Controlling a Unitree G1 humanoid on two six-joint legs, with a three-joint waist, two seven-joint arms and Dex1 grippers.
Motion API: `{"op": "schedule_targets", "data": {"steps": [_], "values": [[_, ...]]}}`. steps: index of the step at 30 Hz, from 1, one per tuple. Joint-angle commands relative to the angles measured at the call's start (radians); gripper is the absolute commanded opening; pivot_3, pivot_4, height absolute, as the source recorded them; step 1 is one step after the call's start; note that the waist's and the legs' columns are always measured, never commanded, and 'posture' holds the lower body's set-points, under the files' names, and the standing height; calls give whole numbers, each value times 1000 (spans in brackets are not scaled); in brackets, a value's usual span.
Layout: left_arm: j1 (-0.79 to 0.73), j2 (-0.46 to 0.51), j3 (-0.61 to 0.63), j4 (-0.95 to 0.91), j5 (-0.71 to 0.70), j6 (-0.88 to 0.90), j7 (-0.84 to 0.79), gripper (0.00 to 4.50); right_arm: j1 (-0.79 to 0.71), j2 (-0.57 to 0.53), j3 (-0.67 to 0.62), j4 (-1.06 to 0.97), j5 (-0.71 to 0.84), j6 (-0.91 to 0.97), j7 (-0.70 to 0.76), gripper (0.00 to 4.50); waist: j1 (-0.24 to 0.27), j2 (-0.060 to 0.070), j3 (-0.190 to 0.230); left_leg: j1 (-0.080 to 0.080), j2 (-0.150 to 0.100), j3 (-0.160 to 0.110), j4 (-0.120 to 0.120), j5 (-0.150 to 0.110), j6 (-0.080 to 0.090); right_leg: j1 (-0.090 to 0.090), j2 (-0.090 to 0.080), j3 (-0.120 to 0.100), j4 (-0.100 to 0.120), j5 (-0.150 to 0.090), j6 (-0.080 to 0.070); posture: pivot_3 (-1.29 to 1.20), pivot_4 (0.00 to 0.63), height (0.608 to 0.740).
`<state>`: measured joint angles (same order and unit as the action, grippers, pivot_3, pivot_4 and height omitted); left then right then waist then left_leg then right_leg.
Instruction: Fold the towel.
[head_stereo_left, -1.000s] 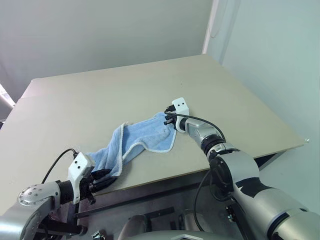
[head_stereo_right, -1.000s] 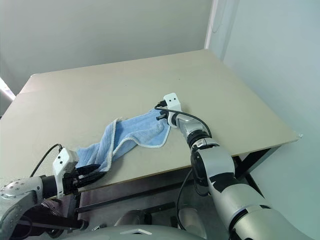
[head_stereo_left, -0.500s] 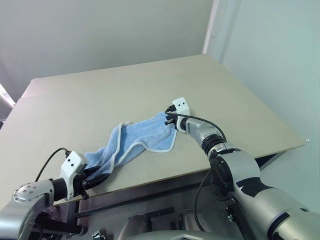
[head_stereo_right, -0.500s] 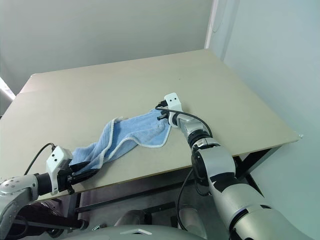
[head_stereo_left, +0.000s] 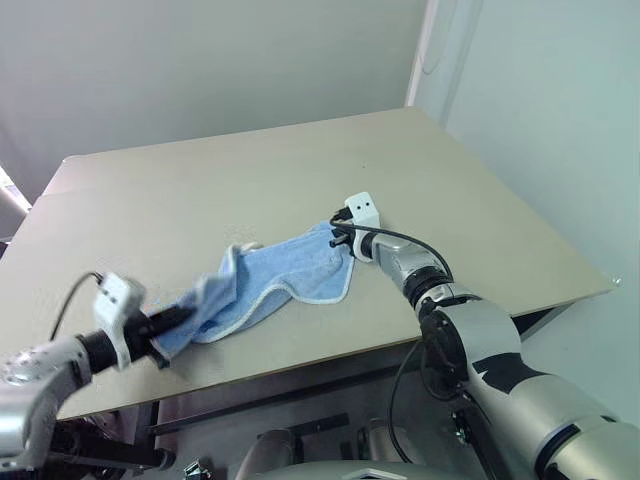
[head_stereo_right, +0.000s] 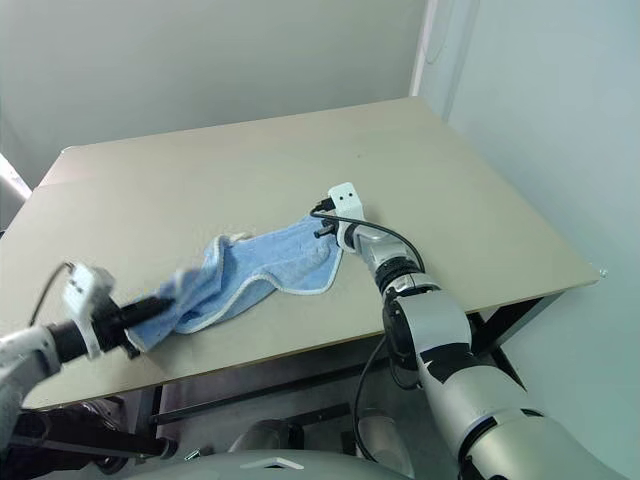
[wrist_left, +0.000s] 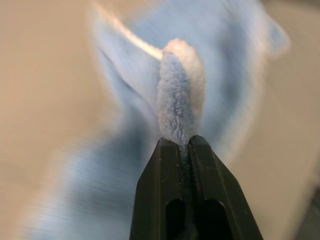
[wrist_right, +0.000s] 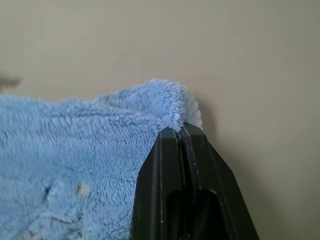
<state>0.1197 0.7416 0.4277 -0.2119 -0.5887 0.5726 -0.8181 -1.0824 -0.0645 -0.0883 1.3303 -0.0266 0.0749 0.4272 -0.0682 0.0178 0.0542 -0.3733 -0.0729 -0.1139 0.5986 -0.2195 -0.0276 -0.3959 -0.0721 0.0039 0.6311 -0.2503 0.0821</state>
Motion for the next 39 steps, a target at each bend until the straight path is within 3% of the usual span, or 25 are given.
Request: {"op": "schedule_targets", "data": {"steps": [1,5,11,14,17,23,28,34,39], "values": [[-161,10,93,120,-31,-8,81,68,-94,-24,-19,-49,15,-57,-11,0,-1,0,0,0,0,0,0,1,-1,0,0,0,0,0,0,0,0,740],[-457,22,71,422,73,-105,213,68,-164,-56,-32,-37,12,-96,-56,0,1,-2,0,1,0,-1,0,1,-2,0,1,0,0,1,1,0,0,740],[-958,32,-57,1069,302,-464,333,68,-265,-112,-40,-18,-4,-190,-110,0,-1,-9,-1,-1,-2,-1,-2,2,-4,-2,1,0,0,3,4,0,0,740],[-1118,24,-96,1275,355,-574,334,68,-285,-132,-52,-15,-7,-283,-168,0,-4,-13,-2,-2,-3,1,-5,2,-4,-5,0,3,0,4,5,0,0,740],[-1162,12,-129,1361,394,-681,288,68,-268,-147,-56,-24,-18,-425,-230,0,-6,-13,-2,-2,-3,3,-8,2,-4,-7,0,7,1,4,6,0,0,740],[-985,3,-130,1300,374,-820,90,68,-121,-111,-105,-88,81,-649,-26,0,-26,-13,-2,-1,-2,5,-9,2,-4,-8,0,11,2,4,6,0,0,740],[-693,4,-66,1086,291,-842,-3,68,124,-30,-151,-296,263,-818,220,0,-53,-14,-2,-1,-1,5,-6,2,-4,-9,0,12,6,5,6,0,0,740],[-357,14,16,763,197,-741,-45,68,450,-53,-89,-696,416,-667,436,0,-47,-14,-2,1,-2,4,-1,1,-4,-9,-1,13,14,4,6,0,0,740],[-67,0,92,493,115,-625,-72,68,736,-191,-51,-1017,506,-393,534,0,-14,-14,-2,2,-1,2,1,1,-4,-8,0,15,15,-2,3,0,0,740]]}}
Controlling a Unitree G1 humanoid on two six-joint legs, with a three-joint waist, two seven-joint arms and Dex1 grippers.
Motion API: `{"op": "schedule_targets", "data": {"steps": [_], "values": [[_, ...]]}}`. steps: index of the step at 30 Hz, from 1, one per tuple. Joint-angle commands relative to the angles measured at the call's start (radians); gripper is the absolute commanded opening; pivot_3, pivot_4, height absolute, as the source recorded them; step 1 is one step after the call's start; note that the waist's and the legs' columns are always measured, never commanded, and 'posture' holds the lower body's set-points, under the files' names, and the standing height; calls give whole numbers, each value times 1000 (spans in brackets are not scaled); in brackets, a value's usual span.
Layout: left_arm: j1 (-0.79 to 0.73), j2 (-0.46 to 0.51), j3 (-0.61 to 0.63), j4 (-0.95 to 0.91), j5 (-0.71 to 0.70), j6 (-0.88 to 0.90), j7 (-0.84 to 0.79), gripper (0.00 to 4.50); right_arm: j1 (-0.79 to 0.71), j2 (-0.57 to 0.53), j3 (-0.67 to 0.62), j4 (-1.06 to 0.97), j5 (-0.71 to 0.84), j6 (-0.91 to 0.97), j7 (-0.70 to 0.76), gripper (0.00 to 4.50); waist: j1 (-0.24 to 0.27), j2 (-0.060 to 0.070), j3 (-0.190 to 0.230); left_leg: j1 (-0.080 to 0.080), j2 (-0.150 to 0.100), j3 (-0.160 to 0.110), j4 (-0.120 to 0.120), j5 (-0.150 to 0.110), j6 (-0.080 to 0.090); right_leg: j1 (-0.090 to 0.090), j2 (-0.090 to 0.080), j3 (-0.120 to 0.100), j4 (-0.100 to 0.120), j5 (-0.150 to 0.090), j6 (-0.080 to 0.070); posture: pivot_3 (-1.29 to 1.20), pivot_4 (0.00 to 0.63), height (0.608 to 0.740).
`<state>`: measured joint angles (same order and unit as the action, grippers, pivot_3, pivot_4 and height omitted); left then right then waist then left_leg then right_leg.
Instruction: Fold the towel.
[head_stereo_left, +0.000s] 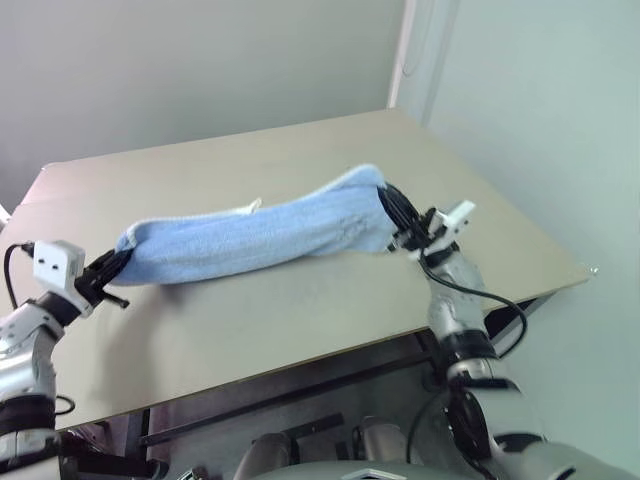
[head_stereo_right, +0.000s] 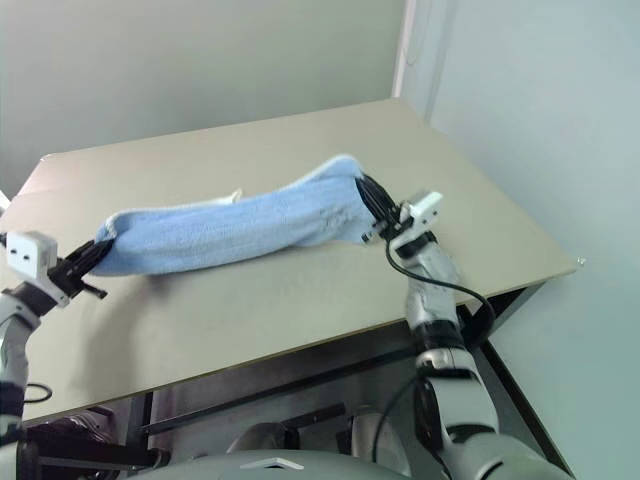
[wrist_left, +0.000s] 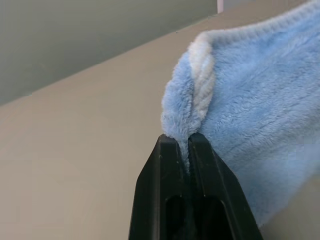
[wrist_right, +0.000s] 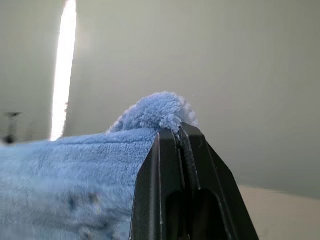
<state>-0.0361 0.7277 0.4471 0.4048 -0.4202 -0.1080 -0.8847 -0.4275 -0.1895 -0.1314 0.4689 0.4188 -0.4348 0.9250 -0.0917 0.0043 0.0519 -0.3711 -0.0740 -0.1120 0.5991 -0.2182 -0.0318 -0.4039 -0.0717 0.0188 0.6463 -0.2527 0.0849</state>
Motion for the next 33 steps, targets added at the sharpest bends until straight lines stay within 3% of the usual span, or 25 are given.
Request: {"op": "schedule_targets", "data": {"steps": [1,7,12,14,16,24,32,33], "values": [[145,11,85,-172,-65,71,-12,68,133,-94,-4,-209,71,166,40,0,20,0,0,0,1,0,0,0,0,1,0,0,0,-2,-3,0,0,740],[358,-9,123,-298,-75,103,-18,68,341,-165,8,-430,82,321,17,0,51,0,0,0,2,2,1,-2,-3,0,0,0,0,-3,-4,0,0,740],[408,-15,99,-289,-48,85,-26,68,423,-202,24,-529,60,440,-37,0,58,3,2,-5,5,2,10,-3,-4,-2,-1,-5,-3,-3,-3,0,0,740],[397,-19,87,-272,-40,82,-25,68,421,-216,27,-535,49,480,-61,0,54,13,0,-13,12,2,13,-4,-3,1,3,-12,-19,-3,-3,0,0,740],[379,-24,74,-249,-34,78,-28,68,407,-229,38,-517,23,502,-73,0,55,12,0,-22,18,2,13,-4,-3,3,6,-18,-32,-3,-3,0,0,740],[294,-55,23,-210,-22,121,3,68,288,-195,72,-380,-73,555,-198,0,64,5,-3,-20,16,5,12,-5,-3,1,0,-19,-27,7,-2,0,0,740],[231,-76,12,-152,-10,131,39,68,202,-179,123,-260,-154,582,-242,0,82,5,-3,-17,18,6,13,-7,-4,-3,6,-20,-17,9,-9,0,0,740],[222,-77,16,-144,-18,137,40,293,198,-181,127,-259,-159,596,-246,0,82,5,-3,-16,18,6,14,-7,-4,-1,6,-20,-17,9,-9,0,0,740]]}}
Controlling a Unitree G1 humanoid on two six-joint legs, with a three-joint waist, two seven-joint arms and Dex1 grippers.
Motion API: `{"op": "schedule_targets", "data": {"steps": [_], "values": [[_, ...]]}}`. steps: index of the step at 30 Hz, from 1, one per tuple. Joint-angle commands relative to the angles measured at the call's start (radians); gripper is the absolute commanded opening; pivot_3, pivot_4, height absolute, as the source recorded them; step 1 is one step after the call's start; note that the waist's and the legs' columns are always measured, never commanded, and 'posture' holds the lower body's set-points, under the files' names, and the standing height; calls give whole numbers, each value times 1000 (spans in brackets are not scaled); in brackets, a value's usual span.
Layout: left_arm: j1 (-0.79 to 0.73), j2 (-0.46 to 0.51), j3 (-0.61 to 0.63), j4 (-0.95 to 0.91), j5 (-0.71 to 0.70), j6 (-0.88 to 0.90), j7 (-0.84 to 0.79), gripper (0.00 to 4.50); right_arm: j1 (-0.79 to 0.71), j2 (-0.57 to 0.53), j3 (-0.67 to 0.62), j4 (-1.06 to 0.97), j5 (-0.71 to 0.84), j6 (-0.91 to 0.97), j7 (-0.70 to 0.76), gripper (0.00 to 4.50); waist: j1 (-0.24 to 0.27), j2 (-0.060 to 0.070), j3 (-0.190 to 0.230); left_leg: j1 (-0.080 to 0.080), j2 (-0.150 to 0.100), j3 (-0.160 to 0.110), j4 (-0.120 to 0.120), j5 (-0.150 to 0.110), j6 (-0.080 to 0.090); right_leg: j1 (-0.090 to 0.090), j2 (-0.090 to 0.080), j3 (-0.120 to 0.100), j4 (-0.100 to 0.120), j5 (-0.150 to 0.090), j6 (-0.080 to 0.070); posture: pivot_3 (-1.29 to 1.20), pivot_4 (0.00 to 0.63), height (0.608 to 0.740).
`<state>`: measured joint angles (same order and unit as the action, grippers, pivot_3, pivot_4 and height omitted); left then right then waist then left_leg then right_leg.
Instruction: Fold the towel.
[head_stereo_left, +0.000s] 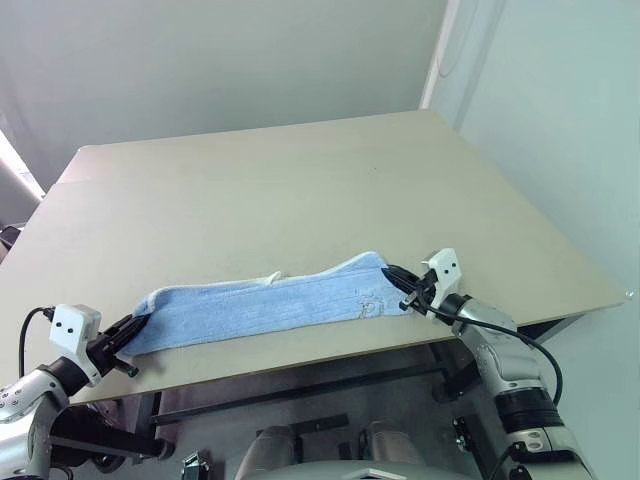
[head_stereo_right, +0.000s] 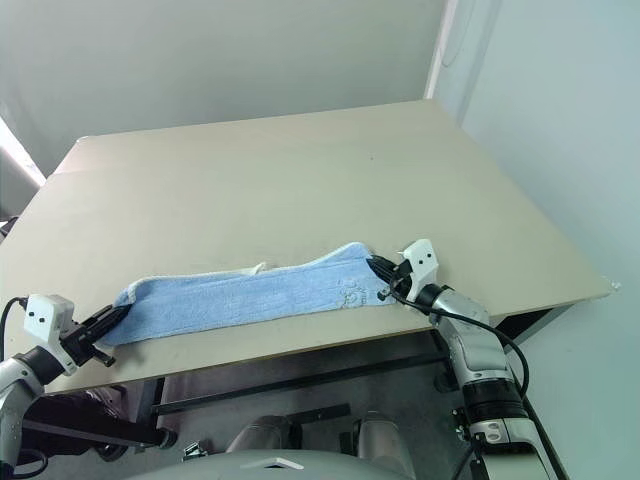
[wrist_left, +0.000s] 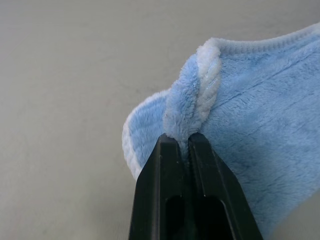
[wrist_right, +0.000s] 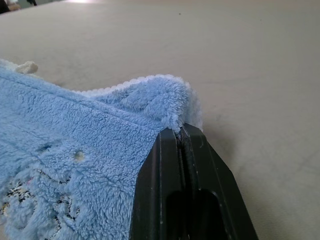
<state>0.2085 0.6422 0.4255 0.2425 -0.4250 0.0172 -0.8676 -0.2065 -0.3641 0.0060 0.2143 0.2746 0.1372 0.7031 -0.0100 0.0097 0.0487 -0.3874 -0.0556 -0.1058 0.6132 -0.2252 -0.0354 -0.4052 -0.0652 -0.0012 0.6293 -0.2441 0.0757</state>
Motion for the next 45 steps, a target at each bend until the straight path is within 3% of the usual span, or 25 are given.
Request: {"op": "schedule_targets", "data": {"steps": [1,4,10,13,14,20,25,29,33,38,45], "values": [[-31,9,43,27,-19,21,29,580,-28,-6,-7,-3,-18,34,-26,215,0,0,0,1,0,0,1,0,0,1,0,0,0,-1,1,0,0,740],[-54,9,58,48,-25,17,39,1459,-44,-2,-5,0,-20,51,-30,958,-2,0,0,3,0,0,2,-1,-2,3,-1,0,0,-2,3,0,0,740],[-86,10,72,55,-3,18,104,3673,-75,27,-24,19,1,34,-41,3214,-3,0,0,4,1,-1,1,0,-1,2,0,0,1,-1,2,0,0,740],[-112,7,105,61,-14,32,175,3680,-97,32,-59,27,20,40,-57,4342,-1,-1,0,3,1,-1,0,0,0,2,1,0,1,0,0,0,0,740],[-121,13,114,61,-27,67,192,3680,-102,29,-73,25,31,48,-56,4468,-2,-1,0,3,1,-1,0,0,0,2,1,0,1,0,0,0,0,740],[-143,22,204,-16,-162,216,196,3680,-110,-7,-136,-34,137,233,-35,4468,-1,-2,0,4,0,0,1,0,0,3,1,1,1,0,2,0,0,740],[-50,35,163,-279,-233,283,68,3680,-156,-41,-267,-108,325,560,-114,4468,-3,-1,0,3,1,0,1,0,0,2,0,1,1,0,1,0,0,740],[23,50,96,-457,-201,287,14,3680,-192,-99,-339,-92,409,795,-172,4468,-3,-1,0,2,1,0,1,-1,-2,1,-1,3,0,-1,1,0,0,740],[73,77,17,-502,-131,255,-42,3680,-209,-237,-248,-55,497,994,63,4468,-3,3,3,1,1,3,0,0,0,0,-1,2,-1,-1,1,0,0,740],[61,74,-42,-461,-63,215,-57,3680,-237,-366,-135,-4,541,1186,238,4468,-6,2,4,1,2,7,1,0,1,0,0,2,-1,-2,2,0,0,740],[43,30,-118,-450,-13,189,-44,3680,-299,-373,-54,121,540,1323,328,4468,-5,-2,5,2,3,15,2,-1,2,0,-1,2,-1,-1,3,0,0,740]]}}
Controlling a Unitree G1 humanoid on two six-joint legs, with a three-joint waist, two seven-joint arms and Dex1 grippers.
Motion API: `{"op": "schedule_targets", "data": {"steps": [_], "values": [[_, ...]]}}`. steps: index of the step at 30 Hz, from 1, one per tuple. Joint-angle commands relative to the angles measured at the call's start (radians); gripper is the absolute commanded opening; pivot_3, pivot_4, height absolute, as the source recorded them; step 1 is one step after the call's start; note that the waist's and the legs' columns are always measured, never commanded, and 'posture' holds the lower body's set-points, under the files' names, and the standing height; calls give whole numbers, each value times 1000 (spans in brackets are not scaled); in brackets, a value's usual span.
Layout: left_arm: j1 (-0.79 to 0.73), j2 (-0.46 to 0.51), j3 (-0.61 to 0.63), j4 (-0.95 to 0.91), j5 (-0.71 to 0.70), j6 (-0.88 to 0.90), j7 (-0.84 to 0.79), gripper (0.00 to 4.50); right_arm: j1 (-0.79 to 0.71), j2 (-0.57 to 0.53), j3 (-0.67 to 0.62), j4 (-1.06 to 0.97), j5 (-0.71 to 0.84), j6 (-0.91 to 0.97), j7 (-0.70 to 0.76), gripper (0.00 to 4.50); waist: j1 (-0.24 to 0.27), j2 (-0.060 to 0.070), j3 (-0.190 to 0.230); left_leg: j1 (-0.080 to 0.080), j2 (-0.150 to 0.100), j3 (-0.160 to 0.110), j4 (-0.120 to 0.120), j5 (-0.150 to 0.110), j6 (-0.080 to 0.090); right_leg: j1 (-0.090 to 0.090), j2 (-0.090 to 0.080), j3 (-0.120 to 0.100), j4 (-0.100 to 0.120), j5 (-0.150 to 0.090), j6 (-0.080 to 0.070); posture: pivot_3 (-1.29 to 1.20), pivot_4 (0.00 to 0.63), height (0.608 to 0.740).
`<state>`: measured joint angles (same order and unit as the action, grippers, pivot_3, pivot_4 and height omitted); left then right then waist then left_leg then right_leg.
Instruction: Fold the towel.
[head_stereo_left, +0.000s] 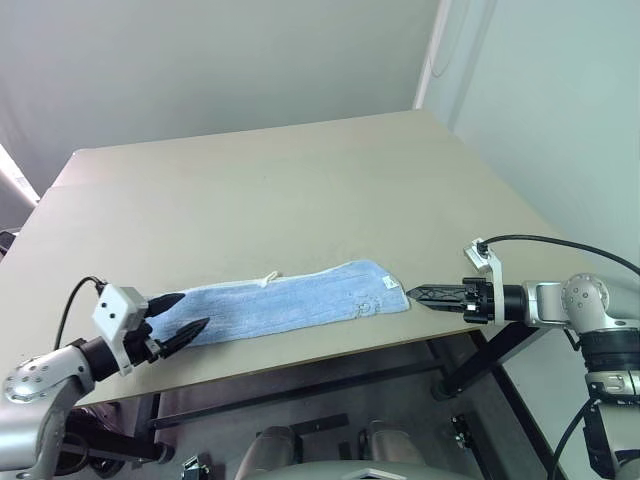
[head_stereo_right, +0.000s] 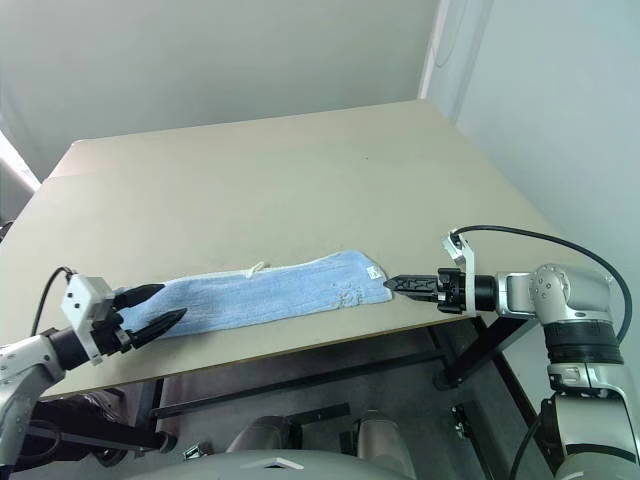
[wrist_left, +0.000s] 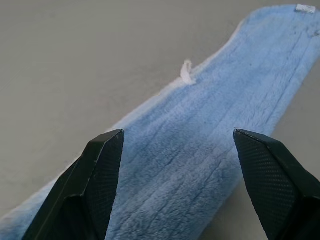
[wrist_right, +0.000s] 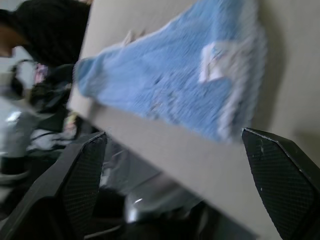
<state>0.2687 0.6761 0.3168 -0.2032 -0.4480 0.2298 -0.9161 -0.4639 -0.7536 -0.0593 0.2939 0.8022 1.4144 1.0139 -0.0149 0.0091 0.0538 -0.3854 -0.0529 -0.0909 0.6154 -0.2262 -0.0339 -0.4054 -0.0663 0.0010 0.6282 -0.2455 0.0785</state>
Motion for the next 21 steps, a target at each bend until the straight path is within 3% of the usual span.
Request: {"op": "schedule_targets", "data": {"steps": [1,10,21], "values": [[-20,-6,-16,-2,15,-26,6,3680,-57,33,11,69,11,62,11,4468,1,-2,0,0,0,0,0,0,0,0,0,0,0,0,0,0,0,740],[-37,-8,-34,10,33,-32,10,3680,-152,133,36,218,-51,74,-28,4468,2,-2,0,0,0,1,0,0,1,-1,1,0,1,1,0,0,0,740],[-20,-16,-33,8,42,-37,18,3680,-125,12,57,199,-38,101,76,4468,1,-3,0,0,0,1,0,0,1,-1,1,0,1,1,0,0,0,740]]}}
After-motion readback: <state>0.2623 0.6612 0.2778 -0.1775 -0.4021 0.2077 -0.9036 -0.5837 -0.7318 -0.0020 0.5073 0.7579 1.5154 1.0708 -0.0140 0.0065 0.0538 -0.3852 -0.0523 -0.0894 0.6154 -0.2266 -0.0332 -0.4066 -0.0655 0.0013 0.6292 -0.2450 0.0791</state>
